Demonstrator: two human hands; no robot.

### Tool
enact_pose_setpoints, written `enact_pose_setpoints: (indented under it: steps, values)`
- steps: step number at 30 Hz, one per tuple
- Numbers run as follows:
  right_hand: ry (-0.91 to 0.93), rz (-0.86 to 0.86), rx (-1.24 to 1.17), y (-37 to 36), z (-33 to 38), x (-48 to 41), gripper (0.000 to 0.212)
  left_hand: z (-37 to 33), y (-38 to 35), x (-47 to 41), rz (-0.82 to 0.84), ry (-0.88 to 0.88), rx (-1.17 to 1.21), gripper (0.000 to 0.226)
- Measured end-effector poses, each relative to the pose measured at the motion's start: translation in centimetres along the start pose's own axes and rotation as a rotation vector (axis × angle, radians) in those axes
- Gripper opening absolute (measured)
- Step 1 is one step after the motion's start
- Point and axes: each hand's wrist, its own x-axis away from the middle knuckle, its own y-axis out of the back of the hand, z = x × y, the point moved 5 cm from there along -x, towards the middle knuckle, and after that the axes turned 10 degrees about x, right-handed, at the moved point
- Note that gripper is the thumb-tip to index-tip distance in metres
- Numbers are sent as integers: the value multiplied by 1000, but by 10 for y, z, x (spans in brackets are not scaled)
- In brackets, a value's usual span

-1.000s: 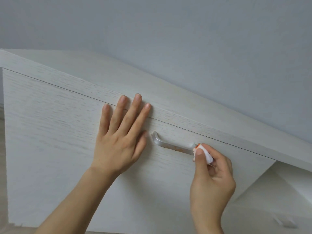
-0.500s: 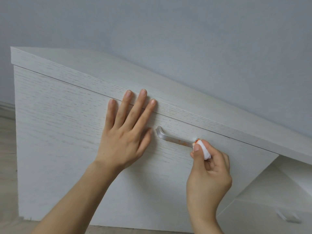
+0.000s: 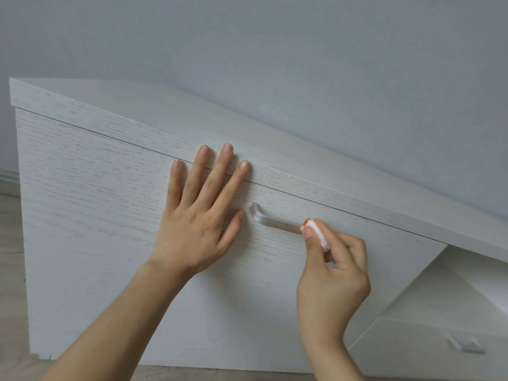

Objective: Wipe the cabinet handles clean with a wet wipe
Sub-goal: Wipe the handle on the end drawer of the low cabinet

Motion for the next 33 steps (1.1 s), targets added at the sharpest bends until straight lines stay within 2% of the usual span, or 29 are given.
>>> enact_pose_setpoints:
  steps: [4,9,13,16,20,23,25,30,33]
  values:
    - [62,24,11,0,4,4,16,1,1,0,6,-4,0,64]
    - [-116,-44,-113,4,-10,-2,19,1,1,1,19,-12,0,65]
    - [48,19,-22,-5,5,6,18,1,1,1,1,-6,-7,65]
    - [-2,-12,-48,-7,4,7,15,1,3,0,-1,-11,8,65]
    - [74,55,-30,-11,10,14,13,1,2,2,18,-36,2,65]
    - [-94,-12,-138,2,-10,2,13,4,4,3,40,-47,9,64]
    - [-174,-28,-177,5,-20,-2,20,5,4,6,55,-75,0,63]
    - [35,61,-98,-7,-3,14,8,3,0,13,53,-73,-19,64]
    - [-39,11,-141,-10,-6,16,11,5,1,12,54,-74,-20,63]
